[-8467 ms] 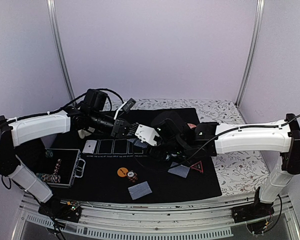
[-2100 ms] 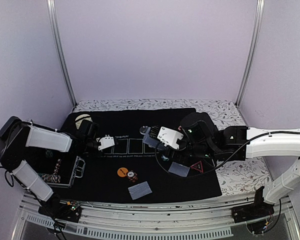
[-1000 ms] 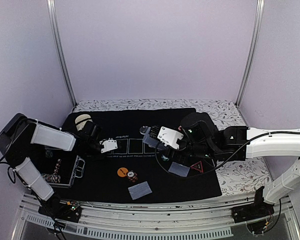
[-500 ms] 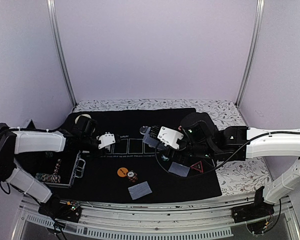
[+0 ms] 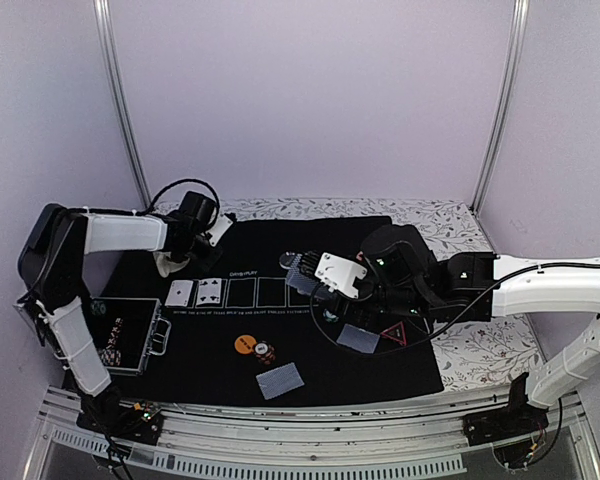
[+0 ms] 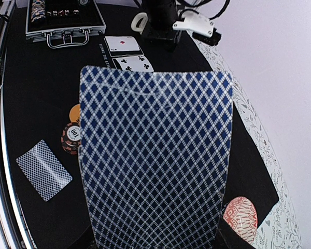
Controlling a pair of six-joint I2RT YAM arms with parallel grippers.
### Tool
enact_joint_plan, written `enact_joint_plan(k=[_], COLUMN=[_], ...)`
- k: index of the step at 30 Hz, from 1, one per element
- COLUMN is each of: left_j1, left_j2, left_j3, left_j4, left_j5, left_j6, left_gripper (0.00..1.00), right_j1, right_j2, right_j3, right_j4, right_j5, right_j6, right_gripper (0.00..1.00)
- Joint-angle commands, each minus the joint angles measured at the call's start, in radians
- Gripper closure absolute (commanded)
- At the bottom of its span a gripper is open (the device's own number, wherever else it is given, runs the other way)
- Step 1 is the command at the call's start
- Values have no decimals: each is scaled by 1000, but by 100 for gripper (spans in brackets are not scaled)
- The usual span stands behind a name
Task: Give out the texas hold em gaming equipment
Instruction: Adjust the poker card in the community card area.
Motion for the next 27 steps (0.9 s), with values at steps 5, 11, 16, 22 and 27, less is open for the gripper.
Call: enact_joint_plan(k=[5, 11, 16, 22, 27], left_j1=[13, 13, 1, -39, -65], left_j2=[142, 268, 289, 282, 278], left_j3=[88, 160, 165, 135, 123], left_j4=[-142, -192, -218, -216, -214], left_j5=[-97, -152, -102, -70, -61], left_j6=[-184, -216, -205, -167, -141], left_gripper=[83, 90, 95, 98, 98], right_j1=[-7, -7, -6, -7, -8], right_j2=[-11, -11, -12, -1, 1], right_j3=[-23, -26, -26, -20, -15], right_j4=[28, 28, 25, 28, 27], right_j5=[9, 7, 10, 9, 9], right_j6=[26, 30, 29, 31, 30], right_gripper=[49, 49, 49, 49, 48])
